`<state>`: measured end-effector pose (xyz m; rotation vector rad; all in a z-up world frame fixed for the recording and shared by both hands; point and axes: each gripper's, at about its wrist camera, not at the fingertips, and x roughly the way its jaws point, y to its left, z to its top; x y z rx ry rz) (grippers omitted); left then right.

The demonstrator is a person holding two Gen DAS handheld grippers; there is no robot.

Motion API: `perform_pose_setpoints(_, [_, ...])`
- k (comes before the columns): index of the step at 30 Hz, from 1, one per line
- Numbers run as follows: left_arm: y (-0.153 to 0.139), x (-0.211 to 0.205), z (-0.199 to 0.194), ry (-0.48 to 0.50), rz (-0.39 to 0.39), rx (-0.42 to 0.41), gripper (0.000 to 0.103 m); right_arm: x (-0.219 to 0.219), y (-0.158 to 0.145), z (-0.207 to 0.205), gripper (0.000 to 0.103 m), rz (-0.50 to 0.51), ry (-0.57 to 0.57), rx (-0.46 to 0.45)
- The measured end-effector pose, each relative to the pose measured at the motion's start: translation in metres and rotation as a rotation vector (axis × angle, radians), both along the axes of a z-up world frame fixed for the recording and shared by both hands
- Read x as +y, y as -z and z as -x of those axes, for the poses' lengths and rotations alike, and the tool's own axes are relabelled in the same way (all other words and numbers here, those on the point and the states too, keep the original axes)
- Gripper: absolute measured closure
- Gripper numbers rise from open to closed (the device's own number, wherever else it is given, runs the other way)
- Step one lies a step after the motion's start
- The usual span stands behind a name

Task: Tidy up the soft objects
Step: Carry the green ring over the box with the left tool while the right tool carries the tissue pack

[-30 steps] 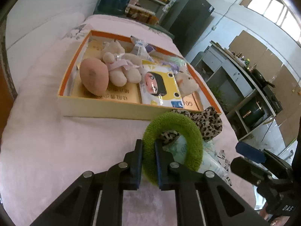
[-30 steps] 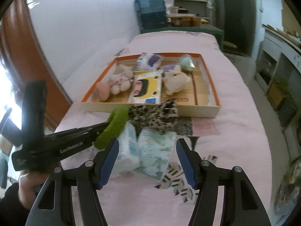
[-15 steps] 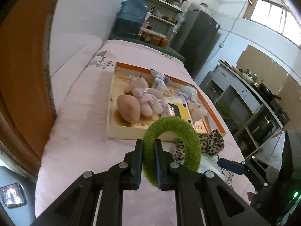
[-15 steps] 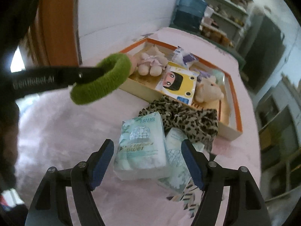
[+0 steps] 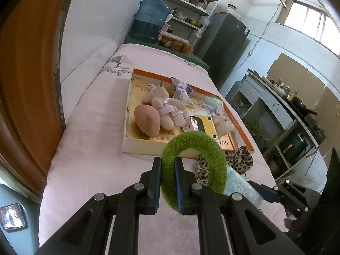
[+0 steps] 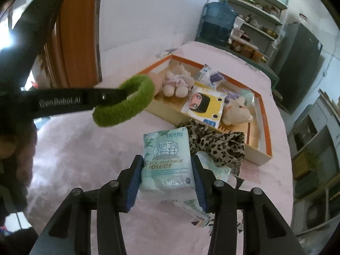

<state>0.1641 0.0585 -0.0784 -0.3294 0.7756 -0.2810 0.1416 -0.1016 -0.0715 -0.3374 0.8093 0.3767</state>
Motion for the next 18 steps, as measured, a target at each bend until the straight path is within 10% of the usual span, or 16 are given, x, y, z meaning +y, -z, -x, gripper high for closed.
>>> perform_pose_setpoints(18, [-0.035,-0.013,-0.005,0.001,-0.043,-0.071,0.091,-0.034,-0.05,-0.009,0.056,-0.113,0.076,-0.07])
